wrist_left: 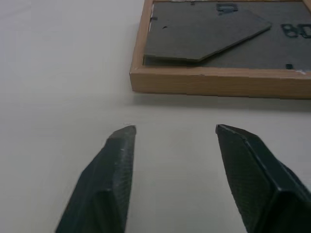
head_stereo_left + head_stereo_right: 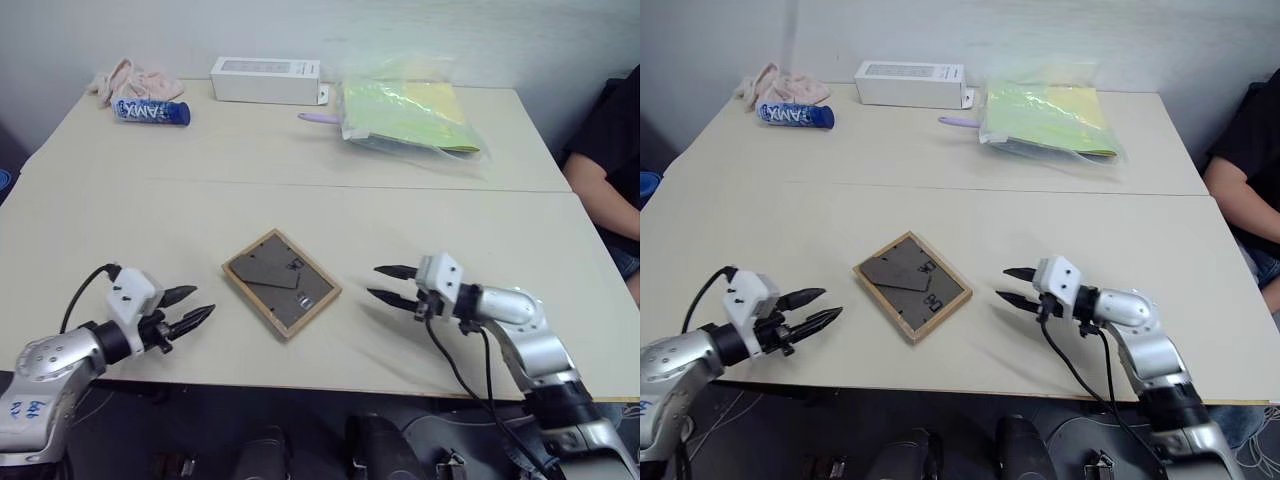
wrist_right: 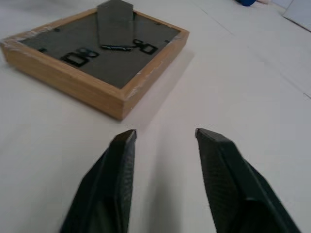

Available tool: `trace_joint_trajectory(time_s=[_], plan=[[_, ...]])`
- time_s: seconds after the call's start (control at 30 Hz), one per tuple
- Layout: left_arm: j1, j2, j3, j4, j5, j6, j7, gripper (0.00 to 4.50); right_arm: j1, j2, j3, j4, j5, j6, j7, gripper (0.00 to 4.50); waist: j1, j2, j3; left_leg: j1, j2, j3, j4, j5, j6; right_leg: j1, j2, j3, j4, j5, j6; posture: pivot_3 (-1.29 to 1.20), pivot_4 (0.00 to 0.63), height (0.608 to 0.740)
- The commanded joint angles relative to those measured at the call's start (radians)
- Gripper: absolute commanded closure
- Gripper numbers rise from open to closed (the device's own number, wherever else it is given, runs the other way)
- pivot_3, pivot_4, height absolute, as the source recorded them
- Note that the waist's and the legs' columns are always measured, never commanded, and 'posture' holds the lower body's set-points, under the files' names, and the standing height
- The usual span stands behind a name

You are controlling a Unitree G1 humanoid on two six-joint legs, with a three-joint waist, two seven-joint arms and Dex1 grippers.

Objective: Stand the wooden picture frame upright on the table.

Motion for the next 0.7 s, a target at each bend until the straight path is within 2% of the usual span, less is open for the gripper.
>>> trace_joint_trajectory(time_s=[0.03, 0.1, 0.13, 0.37, 0.7], plan=[[-0.039, -0.033, -0.063, -0.045, 0.023, 0.064, 0.068, 3.01, -0.116, 0.092, 0.062, 0.134, -0.089, -0.067, -0.057, 3.71, -0.002, 0.000, 0.000, 0.000, 0.000, 0.000, 0.001, 0.000, 0.000, 0.000, 0.000, 0.000, 0.000, 0.000, 0.000, 0.00, 0.150, 0.740], [-0.054, -0.055, -0.089, -0.047, 0.018, 0.108, 0.090, 3.72, -0.154, 0.132, 0.080, 0.184, -0.116, -0.074, -0.079, 4.46, -0.003, 0.000, 0.000, 0.000, 0.000, 0.001, 0.002, 0.000, 0.000, -0.001, 0.000, 0.000, 0.001, 0.000, 0.000, 0.00, 0.150, 0.740], [-0.063, -0.061, -0.105, -0.046, 0.024, 0.112, 0.095, 3.96, -0.163, 0.143, 0.083, 0.197, -0.121, -0.074, -0.083, 4.50, -0.002, 0.000, 0.000, 0.000, 0.000, 0.000, 0.002, 0.000, 0.000, 0.000, 0.001, 0.000, 0.002, 0.000, 0.000, 0.00, 0.150, 0.740], [-0.163, -0.104, -0.185, -0.007, 0.063, 0.132, 0.130, 3.96, -0.113, 0.140, 0.108, 0.091, -0.085, -0.044, -0.001, 4.50, 0.003, 0.000, 0.000, -0.002, -0.001, 0.000, 0.003, 0.000, 0.001, 0.000, 0.000, 0.000, 0.003, 0.001, 0.001, 0.00, 0.150, 0.740], [-0.293, -0.138, -0.255, 0.110, 0.098, 0.104, 0.092, 3.96, 0.076, 0.077, 0.120, -0.201, -0.055, 0.102, 0.017, 4.50, 0.003, 0.000, 0.000, -0.001, 0.000, 0.000, 0.002, 0.001, 0.000, 0.000, 0.001, 0.000, 0.003, 0.001, 0.001, 0.00, 0.150, 0.740]])
